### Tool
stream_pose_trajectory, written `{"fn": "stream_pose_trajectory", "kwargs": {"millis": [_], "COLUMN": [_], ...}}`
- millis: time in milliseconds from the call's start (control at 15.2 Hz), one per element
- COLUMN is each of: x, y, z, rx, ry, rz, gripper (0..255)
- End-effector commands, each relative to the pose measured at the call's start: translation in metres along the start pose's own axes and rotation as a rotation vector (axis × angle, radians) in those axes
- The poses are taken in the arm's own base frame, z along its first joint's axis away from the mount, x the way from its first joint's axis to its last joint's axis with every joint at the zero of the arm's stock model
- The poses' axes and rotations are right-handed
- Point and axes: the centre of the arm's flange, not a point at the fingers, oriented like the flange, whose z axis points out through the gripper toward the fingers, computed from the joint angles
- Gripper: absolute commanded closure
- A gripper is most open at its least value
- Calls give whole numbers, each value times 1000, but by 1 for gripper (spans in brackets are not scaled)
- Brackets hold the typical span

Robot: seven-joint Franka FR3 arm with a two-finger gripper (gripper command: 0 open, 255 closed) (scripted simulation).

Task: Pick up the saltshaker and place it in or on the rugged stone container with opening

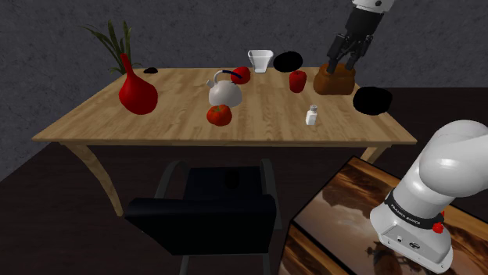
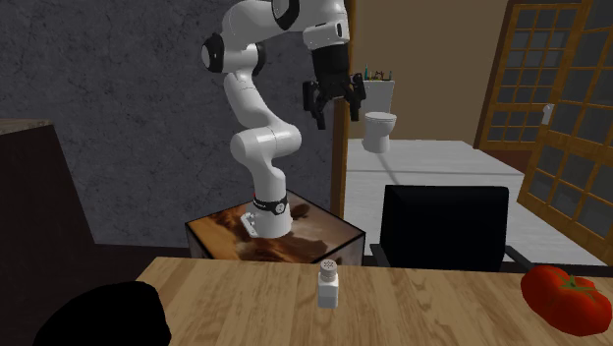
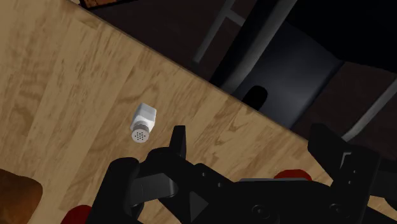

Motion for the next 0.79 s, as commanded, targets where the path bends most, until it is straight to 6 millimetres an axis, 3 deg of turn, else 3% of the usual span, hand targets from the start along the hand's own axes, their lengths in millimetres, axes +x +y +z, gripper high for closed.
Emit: {"fn": "stream_pose_trajectory", "kwargs": {"millis": [0,726], "x": [0,77], "y": [0,63], "z": [0,107], "rx": [0,-63], "ry": [0,-65], "rz": [0,34], "gripper": [0,0]}}
